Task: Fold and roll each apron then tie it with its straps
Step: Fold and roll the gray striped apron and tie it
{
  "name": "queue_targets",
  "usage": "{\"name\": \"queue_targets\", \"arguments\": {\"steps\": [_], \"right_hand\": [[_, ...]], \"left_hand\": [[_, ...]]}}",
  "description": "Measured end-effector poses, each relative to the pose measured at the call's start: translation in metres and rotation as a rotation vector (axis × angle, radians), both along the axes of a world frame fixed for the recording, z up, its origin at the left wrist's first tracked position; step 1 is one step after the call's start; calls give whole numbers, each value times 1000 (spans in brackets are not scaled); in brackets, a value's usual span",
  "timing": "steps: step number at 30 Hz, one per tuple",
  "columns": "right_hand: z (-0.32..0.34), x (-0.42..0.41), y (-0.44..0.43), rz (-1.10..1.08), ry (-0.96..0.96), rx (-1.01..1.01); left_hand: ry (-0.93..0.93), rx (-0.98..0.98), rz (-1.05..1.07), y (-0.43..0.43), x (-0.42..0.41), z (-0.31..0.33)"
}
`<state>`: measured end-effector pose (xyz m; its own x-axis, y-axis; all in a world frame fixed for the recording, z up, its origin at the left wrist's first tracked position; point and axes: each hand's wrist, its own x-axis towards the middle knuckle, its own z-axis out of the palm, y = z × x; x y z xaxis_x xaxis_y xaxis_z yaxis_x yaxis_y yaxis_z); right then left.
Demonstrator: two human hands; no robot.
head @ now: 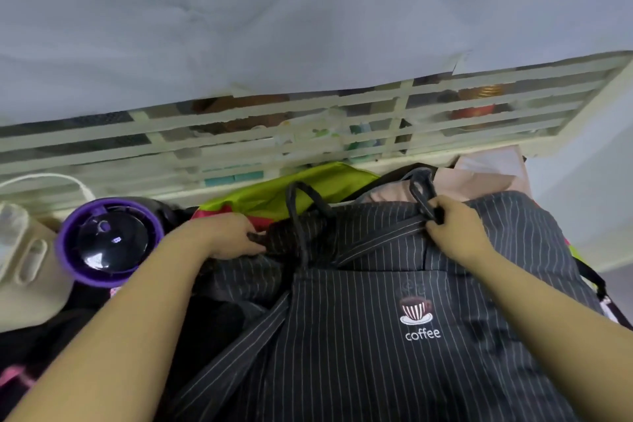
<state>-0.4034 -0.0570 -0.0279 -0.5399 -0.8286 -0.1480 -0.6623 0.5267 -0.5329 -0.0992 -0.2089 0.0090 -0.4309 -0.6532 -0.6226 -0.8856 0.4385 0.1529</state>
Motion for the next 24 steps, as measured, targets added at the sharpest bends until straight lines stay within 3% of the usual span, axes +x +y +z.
{"name": "queue_targets", "arguments": {"steps": [3, 6, 9, 10, 12, 15, 17, 21, 24], "right_hand": [[3, 1, 2, -30, -69, -179], [4, 3, -1, -82, -85, -245], [4, 3, 1, -65, -81, -239], [4, 3, 3, -54, -74, -227], [3, 4, 7, -29, -53, -204], [1, 8, 11, 3, -41, -191], [1, 12, 11, -20, 2, -182], [-2, 21, 14, -119, 138, -159], [-5, 22, 17, -200, -61, -180]], "left_hand": [[-84, -341, 85, -19, 14, 24], [34, -828, 69, -11, -1, 16], [249, -1041, -30, 12, -15, -6], [316, -999, -20, 20, -16, -12], [368, -729, 113, 35, -16, -22], [129, -236, 254, 44, -14, -36], [73, -15, 335, 47, -15, -35], [121, 83, 427, 53, -20, -40], [338, 85, 492, 61, -32, -50]]}}
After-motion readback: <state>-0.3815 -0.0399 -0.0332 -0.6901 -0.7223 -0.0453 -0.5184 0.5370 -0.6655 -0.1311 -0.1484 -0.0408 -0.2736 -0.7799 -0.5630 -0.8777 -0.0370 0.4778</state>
